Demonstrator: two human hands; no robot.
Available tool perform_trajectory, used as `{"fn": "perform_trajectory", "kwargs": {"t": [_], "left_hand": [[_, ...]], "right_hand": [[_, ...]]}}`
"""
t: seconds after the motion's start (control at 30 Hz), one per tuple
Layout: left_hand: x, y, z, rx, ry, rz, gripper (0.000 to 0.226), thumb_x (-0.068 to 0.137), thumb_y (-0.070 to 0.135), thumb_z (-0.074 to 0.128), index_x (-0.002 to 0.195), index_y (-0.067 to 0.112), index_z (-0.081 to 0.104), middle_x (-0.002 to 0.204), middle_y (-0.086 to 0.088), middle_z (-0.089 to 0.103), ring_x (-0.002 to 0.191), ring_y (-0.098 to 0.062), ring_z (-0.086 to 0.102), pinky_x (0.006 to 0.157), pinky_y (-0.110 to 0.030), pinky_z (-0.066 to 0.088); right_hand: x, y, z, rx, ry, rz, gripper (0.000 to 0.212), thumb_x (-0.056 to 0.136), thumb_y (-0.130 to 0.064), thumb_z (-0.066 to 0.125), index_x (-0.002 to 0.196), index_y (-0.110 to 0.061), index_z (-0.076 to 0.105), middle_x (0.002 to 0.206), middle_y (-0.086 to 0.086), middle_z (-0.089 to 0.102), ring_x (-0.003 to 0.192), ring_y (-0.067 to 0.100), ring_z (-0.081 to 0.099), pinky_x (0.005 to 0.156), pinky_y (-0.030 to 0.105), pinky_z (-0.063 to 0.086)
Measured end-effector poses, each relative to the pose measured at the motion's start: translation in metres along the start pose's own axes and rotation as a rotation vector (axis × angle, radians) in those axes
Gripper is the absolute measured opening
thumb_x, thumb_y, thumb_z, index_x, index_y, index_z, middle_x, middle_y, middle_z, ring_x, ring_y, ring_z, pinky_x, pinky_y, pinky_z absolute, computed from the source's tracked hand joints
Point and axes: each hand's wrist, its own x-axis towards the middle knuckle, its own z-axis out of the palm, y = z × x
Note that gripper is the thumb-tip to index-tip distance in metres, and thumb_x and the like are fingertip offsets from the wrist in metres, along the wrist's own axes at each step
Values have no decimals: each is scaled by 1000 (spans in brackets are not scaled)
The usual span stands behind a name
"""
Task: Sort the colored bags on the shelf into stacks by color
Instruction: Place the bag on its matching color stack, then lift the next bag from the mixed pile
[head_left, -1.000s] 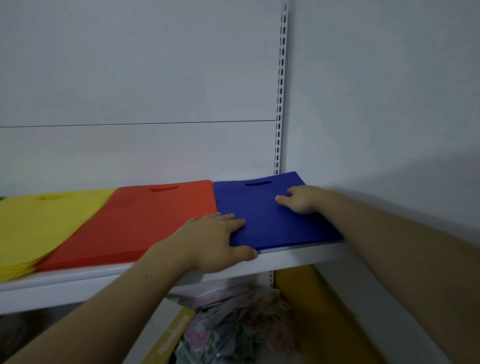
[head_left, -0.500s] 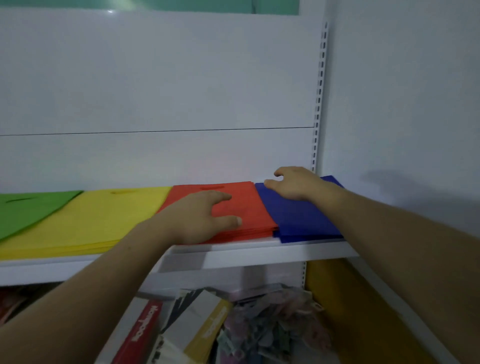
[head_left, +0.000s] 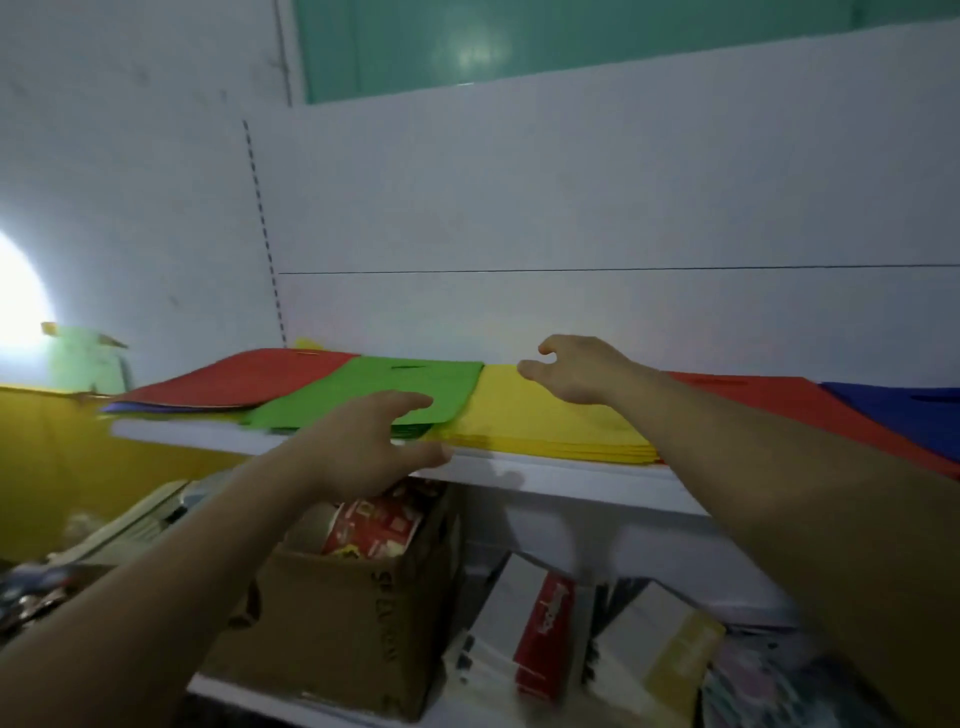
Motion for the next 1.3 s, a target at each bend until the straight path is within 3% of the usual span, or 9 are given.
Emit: {"fn": "perform_trajectory", "kwargs": {"t": [0.17,0.3,0.43,0.57,0.93,1.13,1.3], "left_hand": [[-36,-82,-35,11,30,-143,70,83,58,55,143,30,33,151,6,32,133,-14,37,107,-33,30],[-53,-137,-50,-26,81,-252,69,82,58,57,142,33,34,144,6,43,125,-12,46,95,-27,35],[-59,-187,-61,5,120,-322,69,82,58,56,143,32,34,150,6,33,136,-16,33,107,-35,30],[-42,-234,-71,-1,146,-369,71,80,60,56,142,32,35,150,6,34,136,-17,35,107,-36,30],[48,-341,-89,-20,144,-341,70,81,61,55,142,31,36,148,5,37,127,-16,44,98,-32,37],[95,-392,-93,-36,78,-296,70,83,62,52,142,29,36,145,0,42,128,-21,44,105,-39,38],[130,-434,-99,11,-8,-210,64,88,57,50,142,26,37,148,0,38,132,-22,39,106,-35,32]], "right_hand": [[26,-98,39,10,-61,-114,67,92,-58,43,145,-17,37,151,6,36,135,26,37,103,34,34],[50,-159,67,10,-113,-175,68,92,-59,44,146,-17,36,151,7,35,136,26,36,104,34,33],[80,-208,93,3,-147,-226,68,92,-59,42,145,-16,36,150,7,36,135,27,37,104,35,34],[123,-242,118,-16,-141,-259,70,91,-62,41,143,-16,38,148,7,40,133,27,39,104,37,35],[239,-275,166,-104,-194,-154,69,94,-59,40,142,-10,39,147,10,40,133,28,39,104,35,36],[266,-286,183,-174,-234,-61,73,94,-59,40,144,-7,35,150,12,36,135,29,37,108,35,34],[276,-302,199,-203,-244,69,75,95,-59,37,144,-2,33,151,15,34,137,29,36,109,34,32]]}}
